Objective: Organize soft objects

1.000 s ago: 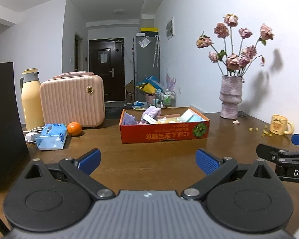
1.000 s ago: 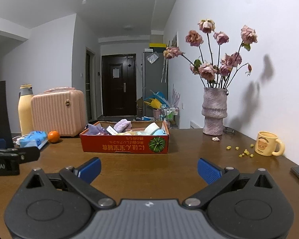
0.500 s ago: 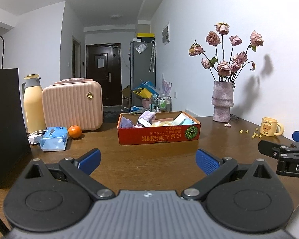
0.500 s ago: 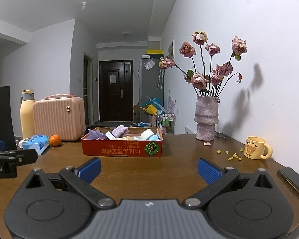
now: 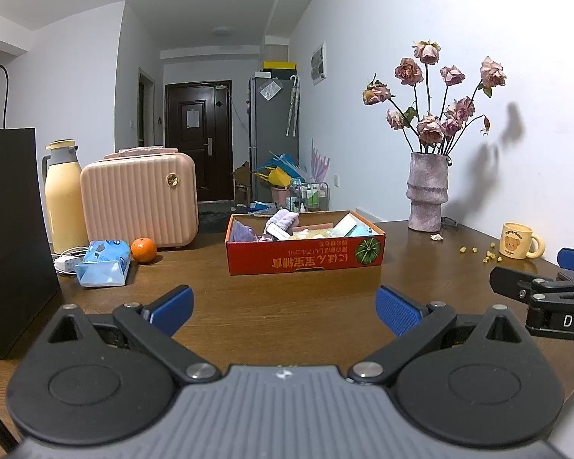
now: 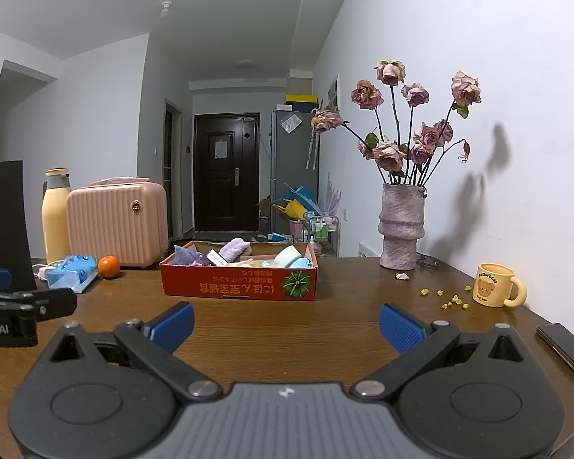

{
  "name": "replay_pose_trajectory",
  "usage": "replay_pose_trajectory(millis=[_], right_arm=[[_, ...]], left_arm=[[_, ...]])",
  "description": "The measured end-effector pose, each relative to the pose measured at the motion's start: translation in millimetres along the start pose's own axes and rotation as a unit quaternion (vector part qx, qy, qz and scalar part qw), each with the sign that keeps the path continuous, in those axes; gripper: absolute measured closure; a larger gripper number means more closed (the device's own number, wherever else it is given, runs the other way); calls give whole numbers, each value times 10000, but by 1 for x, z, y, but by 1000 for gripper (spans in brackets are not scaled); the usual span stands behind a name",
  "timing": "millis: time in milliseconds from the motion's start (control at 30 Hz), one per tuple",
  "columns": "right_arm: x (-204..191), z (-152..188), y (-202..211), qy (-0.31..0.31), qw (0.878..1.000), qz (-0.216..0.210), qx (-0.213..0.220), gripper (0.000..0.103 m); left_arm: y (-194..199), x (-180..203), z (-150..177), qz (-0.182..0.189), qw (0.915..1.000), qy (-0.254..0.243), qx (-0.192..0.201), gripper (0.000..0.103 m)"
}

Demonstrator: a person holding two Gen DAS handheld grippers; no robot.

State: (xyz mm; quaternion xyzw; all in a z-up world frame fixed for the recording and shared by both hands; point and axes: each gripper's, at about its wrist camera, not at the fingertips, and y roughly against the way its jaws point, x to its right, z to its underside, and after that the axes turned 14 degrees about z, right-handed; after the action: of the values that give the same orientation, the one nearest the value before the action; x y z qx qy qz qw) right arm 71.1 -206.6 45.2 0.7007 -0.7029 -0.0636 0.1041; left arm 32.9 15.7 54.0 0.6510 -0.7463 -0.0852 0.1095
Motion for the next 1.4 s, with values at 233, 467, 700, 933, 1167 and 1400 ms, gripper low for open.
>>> replay_pose_trajectory(millis=[233, 467, 700, 933, 1167, 1400], right_arm=[[-2, 0, 0, 6, 10000, 3, 0, 0], [-2, 0, 0, 7, 10000, 3, 0, 0], [-2, 0, 0, 8, 10000, 3, 0, 0], [-2, 0, 0, 11, 10000, 3, -1, 0], [-2, 0, 0, 14, 10000, 4, -1, 0], [-3, 0, -2, 24, 10000, 1, -20, 0]], left_arm=[[1, -1, 2, 9, 10000, -5, -12, 0], [1, -1, 3, 11, 10000, -14, -6, 0], [1, -1, 3, 14, 10000, -16, -5, 0], [1, 0, 3, 15, 10000, -19, -5, 0], [1, 0, 4, 15, 10000, -29, 8, 0], [1, 3, 3, 11, 10000, -77, -11, 0]])
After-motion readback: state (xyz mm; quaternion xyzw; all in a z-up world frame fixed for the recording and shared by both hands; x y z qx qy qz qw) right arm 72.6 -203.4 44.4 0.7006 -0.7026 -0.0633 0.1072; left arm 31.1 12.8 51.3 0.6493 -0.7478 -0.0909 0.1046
